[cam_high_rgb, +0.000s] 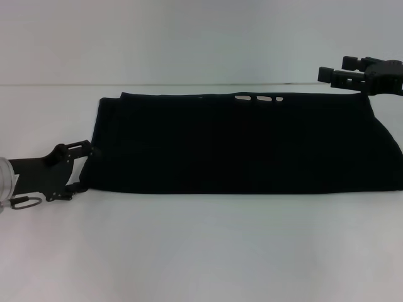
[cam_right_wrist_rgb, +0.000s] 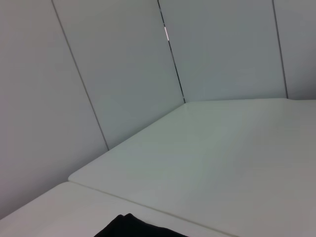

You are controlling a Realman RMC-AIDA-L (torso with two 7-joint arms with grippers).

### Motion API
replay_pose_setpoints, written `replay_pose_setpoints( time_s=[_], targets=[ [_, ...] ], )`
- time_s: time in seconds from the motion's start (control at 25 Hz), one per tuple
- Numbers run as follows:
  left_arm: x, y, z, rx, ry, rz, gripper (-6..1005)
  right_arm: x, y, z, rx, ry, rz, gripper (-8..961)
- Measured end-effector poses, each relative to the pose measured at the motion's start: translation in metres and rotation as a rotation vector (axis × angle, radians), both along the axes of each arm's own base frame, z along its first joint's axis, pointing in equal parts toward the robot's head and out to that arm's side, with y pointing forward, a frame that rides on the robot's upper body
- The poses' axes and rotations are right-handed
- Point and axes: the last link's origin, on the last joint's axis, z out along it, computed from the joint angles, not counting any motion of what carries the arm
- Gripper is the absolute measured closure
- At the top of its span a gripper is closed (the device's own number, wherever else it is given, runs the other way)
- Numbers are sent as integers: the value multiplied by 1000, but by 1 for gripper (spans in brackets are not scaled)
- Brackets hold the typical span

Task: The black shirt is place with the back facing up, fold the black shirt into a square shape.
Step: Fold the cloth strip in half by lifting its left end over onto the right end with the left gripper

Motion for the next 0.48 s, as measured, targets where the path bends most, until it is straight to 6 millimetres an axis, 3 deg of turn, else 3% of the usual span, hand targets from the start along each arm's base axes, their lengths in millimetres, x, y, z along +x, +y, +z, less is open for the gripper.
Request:
replay_pose_setpoints(
  time_s=[0.48],
  targets=[
    [7, 4, -1, -11, 5, -35, 127, 1, -1, 2, 8, 5, 2, 43]
  ],
)
